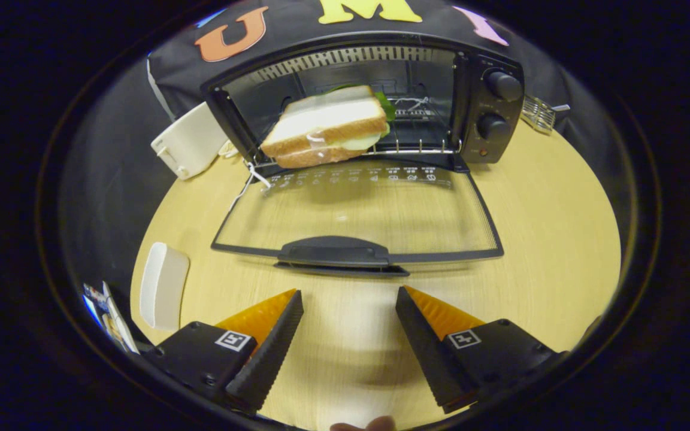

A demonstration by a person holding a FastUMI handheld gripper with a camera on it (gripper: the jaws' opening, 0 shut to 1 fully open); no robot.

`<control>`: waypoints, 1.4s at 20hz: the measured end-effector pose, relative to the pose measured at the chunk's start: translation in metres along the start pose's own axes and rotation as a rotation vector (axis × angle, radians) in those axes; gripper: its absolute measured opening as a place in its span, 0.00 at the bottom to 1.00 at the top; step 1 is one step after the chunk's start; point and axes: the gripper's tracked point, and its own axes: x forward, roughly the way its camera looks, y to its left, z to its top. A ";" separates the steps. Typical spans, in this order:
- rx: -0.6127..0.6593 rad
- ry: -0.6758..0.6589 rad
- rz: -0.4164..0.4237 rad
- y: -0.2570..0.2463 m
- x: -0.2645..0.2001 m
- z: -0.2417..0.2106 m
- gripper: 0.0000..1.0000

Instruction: Open the toaster oven, put the food inside, and close the toaster oven door.

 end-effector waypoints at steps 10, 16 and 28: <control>-0.021 -0.034 -0.025 0.001 -0.015 0.017 1.00; -0.048 -0.135 0.005 0.008 -0.059 0.056 1.00; -0.098 -0.374 0.086 0.032 -0.139 0.198 1.00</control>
